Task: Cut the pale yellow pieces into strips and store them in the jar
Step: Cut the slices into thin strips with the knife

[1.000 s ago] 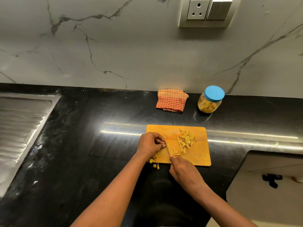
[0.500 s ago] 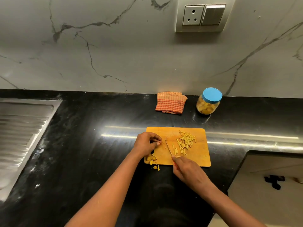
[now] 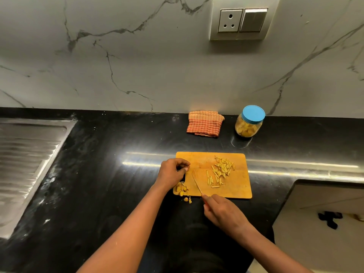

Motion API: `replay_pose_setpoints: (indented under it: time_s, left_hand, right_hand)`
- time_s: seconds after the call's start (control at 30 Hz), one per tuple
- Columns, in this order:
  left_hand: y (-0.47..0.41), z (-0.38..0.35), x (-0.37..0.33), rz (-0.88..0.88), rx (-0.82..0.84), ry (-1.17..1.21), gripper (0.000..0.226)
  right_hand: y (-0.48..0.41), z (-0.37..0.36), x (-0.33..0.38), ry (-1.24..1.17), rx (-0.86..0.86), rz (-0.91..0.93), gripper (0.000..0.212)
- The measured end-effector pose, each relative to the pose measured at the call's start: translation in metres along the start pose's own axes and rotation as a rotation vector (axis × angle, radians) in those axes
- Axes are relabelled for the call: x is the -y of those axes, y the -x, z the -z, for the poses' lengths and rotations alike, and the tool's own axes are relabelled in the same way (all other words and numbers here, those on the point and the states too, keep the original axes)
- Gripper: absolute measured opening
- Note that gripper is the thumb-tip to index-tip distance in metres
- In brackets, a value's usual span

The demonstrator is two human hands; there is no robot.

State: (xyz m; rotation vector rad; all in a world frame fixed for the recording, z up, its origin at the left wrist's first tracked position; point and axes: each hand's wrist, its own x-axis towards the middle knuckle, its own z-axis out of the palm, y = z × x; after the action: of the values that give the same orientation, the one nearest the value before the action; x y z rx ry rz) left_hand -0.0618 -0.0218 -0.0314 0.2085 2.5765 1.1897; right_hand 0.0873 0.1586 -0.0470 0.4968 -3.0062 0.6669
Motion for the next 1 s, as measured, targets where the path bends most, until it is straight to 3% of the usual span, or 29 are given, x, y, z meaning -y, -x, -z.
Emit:
replay_pose_setpoints:
  time_s: [0.2,0.4,0.57,0.73,1.0]
  left_hand:
    - [0.008,0.002,0.002,0.027,-0.028,0.0,0.015]
    - [0.018,0.007,0.008,0.05,-0.053,0.017,0.016]
    - [0.022,0.008,0.006,0.035,-0.043,-0.005,0.015]
    - [0.021,0.0,-0.002,0.004,-0.015,-0.049,0.017]
    - [0.014,-0.023,-0.018,-0.058,0.011,-0.153,0.023]
  right_hand:
    - [0.014,-0.013,0.018,-0.071,0.072,0.103,0.038]
    - [0.007,-0.012,0.014,-0.094,-0.016,0.038,0.038]
    - [0.012,-0.015,0.016,-0.082,0.028,0.105,0.037]
    - [0.008,-0.006,0.0,-0.13,-0.06,-0.02,0.036]
    - [0.011,0.007,-0.023,-0.095,-0.039,-0.095,0.04]
